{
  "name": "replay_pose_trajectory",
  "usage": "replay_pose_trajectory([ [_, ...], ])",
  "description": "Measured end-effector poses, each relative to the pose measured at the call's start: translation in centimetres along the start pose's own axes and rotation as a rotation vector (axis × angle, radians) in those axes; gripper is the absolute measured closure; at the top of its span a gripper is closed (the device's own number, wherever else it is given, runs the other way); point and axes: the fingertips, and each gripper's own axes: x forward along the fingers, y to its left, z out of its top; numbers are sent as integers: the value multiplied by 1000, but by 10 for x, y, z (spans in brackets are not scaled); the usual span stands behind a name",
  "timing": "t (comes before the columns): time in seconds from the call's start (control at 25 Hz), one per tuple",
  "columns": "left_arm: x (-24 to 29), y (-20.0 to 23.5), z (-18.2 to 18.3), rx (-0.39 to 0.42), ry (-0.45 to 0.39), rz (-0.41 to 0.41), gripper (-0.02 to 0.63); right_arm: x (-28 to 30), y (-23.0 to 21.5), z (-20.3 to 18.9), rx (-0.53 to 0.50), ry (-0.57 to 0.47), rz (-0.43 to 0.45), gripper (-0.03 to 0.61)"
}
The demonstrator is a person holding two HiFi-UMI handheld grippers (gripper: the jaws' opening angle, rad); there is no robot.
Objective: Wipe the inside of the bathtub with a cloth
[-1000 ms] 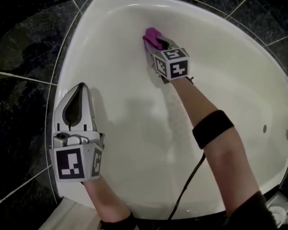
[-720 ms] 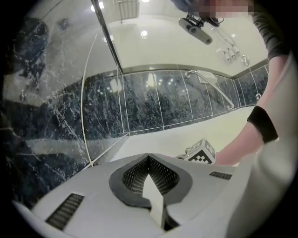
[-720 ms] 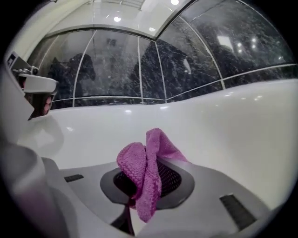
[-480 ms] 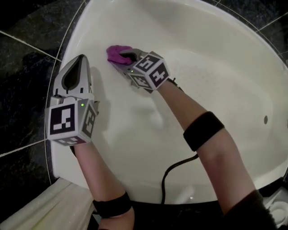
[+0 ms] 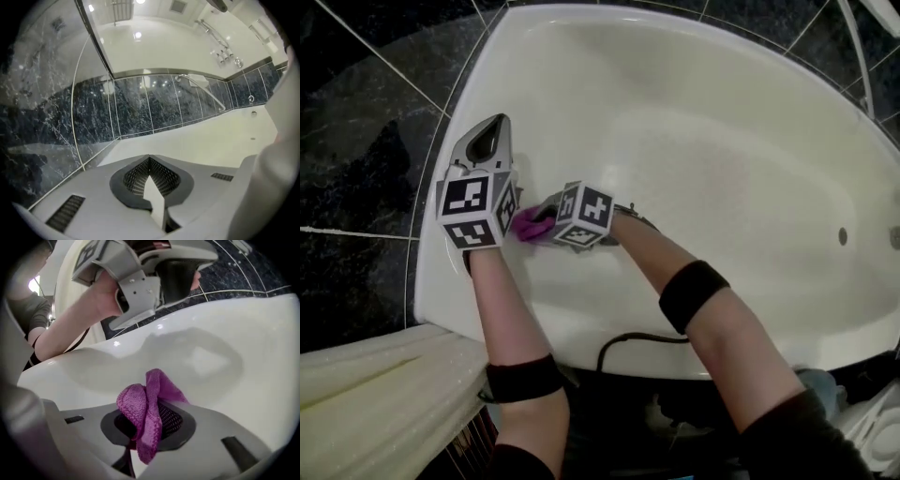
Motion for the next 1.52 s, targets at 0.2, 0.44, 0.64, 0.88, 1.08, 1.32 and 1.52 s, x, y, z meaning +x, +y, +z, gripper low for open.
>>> replay_pose_trajectory([
  [0.2,-37,-18,8,28,34,-2,614,-2,23,-15,60,-16,23,488],
  [0.44,-62,-17,4,23,70,20,614,-8,63,-23,23,34,133,488],
  [0.64,-72,-26,-3,33,98,9,614,-22,92,-33,12,69,202,489],
  [0.88,-68,-31,-2,28,84,6,614,-39,106,-49,34,80,220,492],
  [1.08,-45,-40,8,35,56,-6,614,-45,94,-42,39,-15,163,491],
  [1.32,-15,-35,26,93,28,0,614,-139,-17,-18,180,-297,-200,489],
  [1.52,16,-25,27,101,-10,-18,614,-255,-116,-23,263,-468,-597,489],
])
